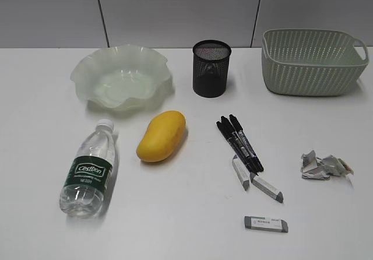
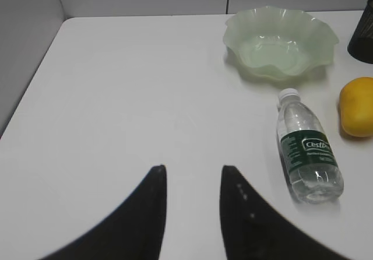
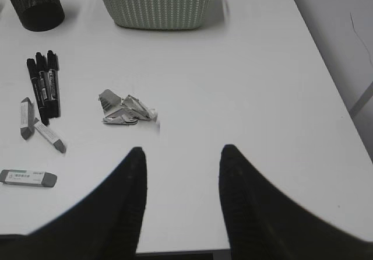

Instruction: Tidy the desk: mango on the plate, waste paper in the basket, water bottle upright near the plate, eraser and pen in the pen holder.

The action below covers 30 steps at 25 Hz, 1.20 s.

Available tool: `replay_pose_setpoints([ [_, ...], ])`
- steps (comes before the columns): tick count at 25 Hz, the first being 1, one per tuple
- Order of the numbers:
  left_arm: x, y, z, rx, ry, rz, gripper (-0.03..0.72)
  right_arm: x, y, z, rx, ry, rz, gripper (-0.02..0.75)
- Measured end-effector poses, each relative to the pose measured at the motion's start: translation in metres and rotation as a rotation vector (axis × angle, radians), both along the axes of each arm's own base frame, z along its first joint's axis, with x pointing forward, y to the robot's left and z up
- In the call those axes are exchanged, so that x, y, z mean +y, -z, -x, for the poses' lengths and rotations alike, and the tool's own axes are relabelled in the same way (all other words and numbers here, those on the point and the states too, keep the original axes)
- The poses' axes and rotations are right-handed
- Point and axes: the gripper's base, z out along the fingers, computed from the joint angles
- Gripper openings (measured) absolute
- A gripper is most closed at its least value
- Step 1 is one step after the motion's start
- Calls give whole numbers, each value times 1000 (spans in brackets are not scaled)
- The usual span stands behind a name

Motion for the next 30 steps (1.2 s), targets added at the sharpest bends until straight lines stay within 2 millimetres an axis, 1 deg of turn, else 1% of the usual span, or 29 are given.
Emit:
replay_pose_setpoints([
  [26, -2, 0, 0, 0, 12, 15, 235, 0, 0, 0, 0, 0, 0, 339],
  [28, -7, -3, -3, 5, 68, 27, 238, 0, 0, 0, 0, 0, 0, 339],
  [30, -22, -15, -18, -4, 218, 27, 258, 0, 0, 0, 0, 0, 0, 339],
])
